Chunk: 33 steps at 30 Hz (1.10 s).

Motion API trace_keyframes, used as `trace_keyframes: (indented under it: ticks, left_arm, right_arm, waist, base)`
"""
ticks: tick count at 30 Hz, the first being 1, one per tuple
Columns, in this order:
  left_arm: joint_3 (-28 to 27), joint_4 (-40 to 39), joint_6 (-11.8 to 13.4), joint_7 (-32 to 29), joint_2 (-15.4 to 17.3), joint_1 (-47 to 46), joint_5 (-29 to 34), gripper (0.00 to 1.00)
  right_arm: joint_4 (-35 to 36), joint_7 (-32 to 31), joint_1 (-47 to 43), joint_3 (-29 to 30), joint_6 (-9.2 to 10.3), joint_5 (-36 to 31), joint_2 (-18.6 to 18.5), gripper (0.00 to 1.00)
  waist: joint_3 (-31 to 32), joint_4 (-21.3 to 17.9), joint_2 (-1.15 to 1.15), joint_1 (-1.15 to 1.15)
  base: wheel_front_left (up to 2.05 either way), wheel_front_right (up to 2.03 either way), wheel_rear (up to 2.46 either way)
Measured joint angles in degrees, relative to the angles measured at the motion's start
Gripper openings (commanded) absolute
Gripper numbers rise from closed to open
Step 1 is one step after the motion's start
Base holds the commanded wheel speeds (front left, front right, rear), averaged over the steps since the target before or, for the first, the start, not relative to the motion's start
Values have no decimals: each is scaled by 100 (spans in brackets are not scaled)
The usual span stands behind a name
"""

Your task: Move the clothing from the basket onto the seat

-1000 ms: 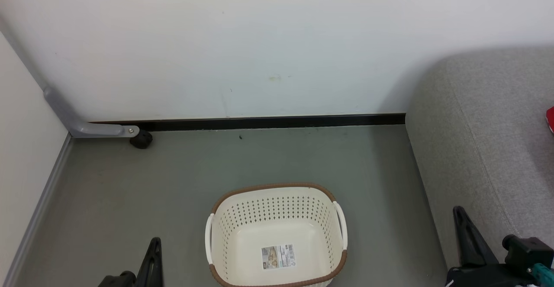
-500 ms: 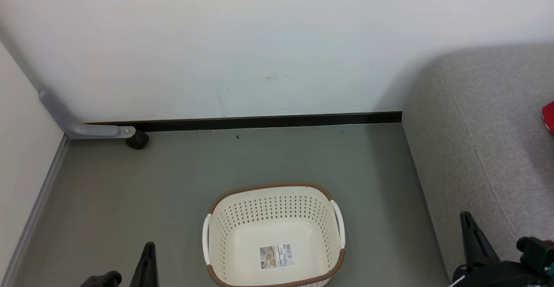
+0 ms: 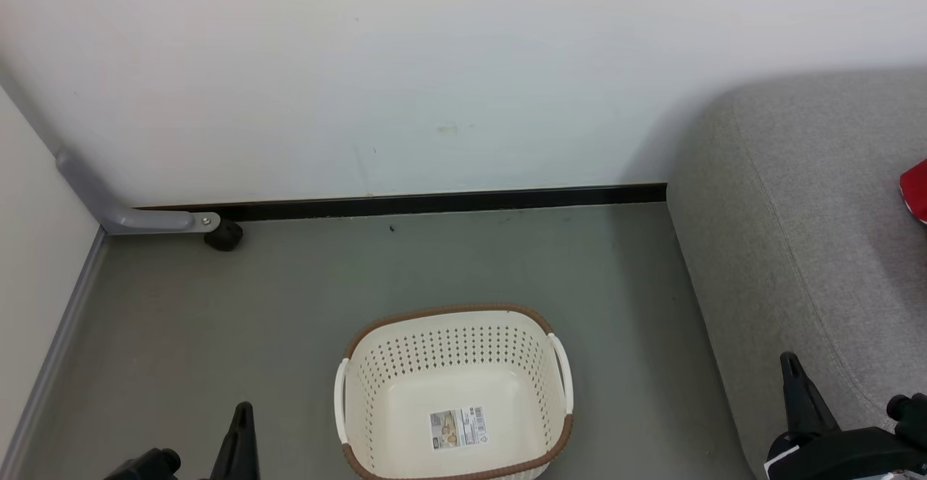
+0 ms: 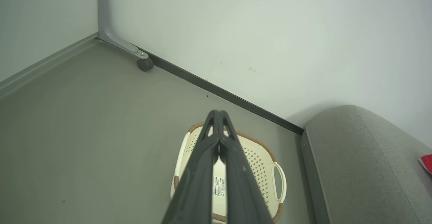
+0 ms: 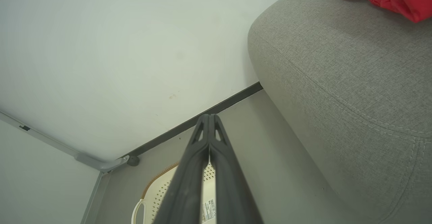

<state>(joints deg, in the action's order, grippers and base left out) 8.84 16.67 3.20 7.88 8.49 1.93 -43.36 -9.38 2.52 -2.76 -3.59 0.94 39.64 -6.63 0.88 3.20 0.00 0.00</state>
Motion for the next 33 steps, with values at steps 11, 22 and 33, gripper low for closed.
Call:
trace_keyframes:
  ticks: [11,22,33]
  left_arm:
    - [-193,4,-160,-215,-77,-70,-672,0]
    - [-410,8,-281,-428,-169,-173,-1404,0]
    - [-620,14,-433,-641,-259,-253,-2134,0]
  right_arm:
    - [-102,-137,113,165,-102,721,48,0]
    - [-222,-254,224,342,-203,1515,120,0]
    - [-343,-408,342,514,-348,2304,189,0]
  waist:
    - [-14,-45,0,0]
    - [-29,-94,0,0]
    - [-44,-144,0,0]
  base:
    - [0,0,0]
    - [0,0,0]
    - [0,0,0]
